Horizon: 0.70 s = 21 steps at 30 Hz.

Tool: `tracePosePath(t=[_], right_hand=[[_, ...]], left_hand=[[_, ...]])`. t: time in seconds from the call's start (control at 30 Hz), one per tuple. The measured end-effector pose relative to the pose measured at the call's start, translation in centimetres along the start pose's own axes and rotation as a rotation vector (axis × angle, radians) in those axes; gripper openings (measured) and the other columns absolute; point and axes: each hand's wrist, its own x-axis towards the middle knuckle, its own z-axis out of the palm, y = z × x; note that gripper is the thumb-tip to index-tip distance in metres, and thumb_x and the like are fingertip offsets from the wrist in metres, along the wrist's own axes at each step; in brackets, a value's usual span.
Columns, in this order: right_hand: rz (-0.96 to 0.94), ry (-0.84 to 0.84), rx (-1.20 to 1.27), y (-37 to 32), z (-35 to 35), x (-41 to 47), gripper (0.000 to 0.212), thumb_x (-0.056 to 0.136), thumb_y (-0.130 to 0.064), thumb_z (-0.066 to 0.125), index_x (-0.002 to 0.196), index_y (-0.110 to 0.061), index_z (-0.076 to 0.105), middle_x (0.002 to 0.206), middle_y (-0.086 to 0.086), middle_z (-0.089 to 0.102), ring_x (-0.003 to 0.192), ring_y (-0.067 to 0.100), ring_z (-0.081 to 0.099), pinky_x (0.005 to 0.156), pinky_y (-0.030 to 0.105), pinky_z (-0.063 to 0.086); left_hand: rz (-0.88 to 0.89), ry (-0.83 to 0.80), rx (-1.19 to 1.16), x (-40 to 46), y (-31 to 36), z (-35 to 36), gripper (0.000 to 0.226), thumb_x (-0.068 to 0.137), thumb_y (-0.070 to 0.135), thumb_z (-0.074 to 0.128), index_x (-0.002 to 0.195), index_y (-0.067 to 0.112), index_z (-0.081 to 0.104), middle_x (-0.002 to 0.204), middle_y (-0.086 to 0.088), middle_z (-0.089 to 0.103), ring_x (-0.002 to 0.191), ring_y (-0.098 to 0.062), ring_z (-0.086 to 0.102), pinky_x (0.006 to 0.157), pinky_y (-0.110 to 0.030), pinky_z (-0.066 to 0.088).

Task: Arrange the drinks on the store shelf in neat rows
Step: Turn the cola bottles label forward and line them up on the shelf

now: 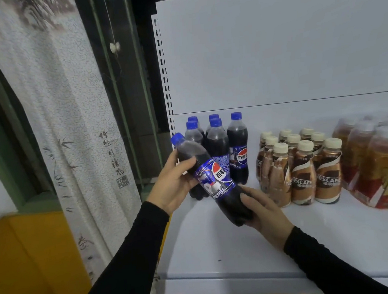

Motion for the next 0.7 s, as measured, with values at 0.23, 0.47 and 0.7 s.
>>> tracePosePath(t=[0.23,0.47,0.7], right_hand=[[0.0,-0.04,-0.071,1.0,-0.4,0.3,0.041,0.076,-0.038,0.079,0.111,-0.023,0.065,0.107,0.0,0.072,0.097,0.016,0.069,0.079,0.037,0.058],[-0.054,-0.102,-0.25,0.7,-0.2,0.1,0.076,0.051,-0.04,0.082,0.12,-0.018,0.057,0.1,-0.007,0.075,0.091,0.01,0.07,0.073,0.025,0.056],[0.061,-0.167,0.03,0.4,0.0,0.0,0.094,0.046,-0.055,0.092,0.123,-0.013,0.06,0.112,0.02,0.07,0.094,0.038,0.07,0.074,0.037,0.059]], left_hand=[[0.062,0.149,0.122,-0.4,-1.0,-0.3,0.067,0.075,0.014,0.077,0.137,0.013,0.052,0.118,-0.009,0.069,0.1,-0.023,0.071,0.075,-0.034,0.057],[0.083,0.211,0.16,-0.5,-1.1,0.5,0.065,0.075,0.024,0.079,0.133,0.01,0.054,0.12,-0.014,0.068,0.091,-0.019,0.073,0.076,-0.032,0.057],[-0.022,0.067,0.069,-1.0,-1.1,1.1,0.079,0.075,0.012,0.075,0.142,0.031,0.04,0.123,-0.01,0.064,0.096,-0.023,0.073,0.08,-0.043,0.058]])
